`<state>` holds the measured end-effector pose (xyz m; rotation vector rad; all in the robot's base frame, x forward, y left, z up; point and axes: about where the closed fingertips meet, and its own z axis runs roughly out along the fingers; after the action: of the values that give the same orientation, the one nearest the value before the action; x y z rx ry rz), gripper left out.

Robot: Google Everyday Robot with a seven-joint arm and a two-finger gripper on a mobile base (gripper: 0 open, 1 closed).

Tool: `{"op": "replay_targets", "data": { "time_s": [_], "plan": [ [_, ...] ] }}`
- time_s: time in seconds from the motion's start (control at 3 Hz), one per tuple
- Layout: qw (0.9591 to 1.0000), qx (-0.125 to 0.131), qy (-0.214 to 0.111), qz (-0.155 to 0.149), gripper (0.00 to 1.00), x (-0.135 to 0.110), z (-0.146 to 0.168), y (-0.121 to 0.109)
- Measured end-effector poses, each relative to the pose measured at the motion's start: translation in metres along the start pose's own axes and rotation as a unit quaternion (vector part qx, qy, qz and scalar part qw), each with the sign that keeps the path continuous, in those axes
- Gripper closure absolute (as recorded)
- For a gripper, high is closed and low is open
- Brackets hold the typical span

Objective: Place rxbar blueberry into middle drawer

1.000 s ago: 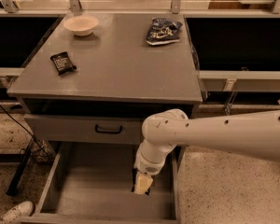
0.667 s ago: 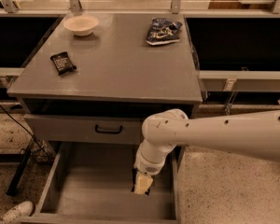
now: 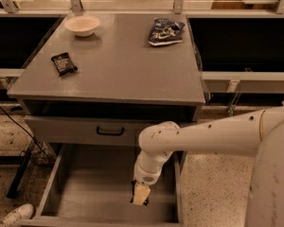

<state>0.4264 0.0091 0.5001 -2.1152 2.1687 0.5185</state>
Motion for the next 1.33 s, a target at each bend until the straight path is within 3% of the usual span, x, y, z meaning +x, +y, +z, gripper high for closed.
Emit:
{"op": "replay_targets", "data": {
  "time_s": [0.67,1.0,1.33],
  "plan": [
    [0.9985,0.012,0.031,0.044,1.0,0.017,0.034,0.001],
    [0.9981,0.006,0.037,0.049,1.0,0.018,0.048,-0.003],
    [0.9968,-0.023,0.05,0.059,1.0,0.019,0.092,-0.011]
  ]
}}
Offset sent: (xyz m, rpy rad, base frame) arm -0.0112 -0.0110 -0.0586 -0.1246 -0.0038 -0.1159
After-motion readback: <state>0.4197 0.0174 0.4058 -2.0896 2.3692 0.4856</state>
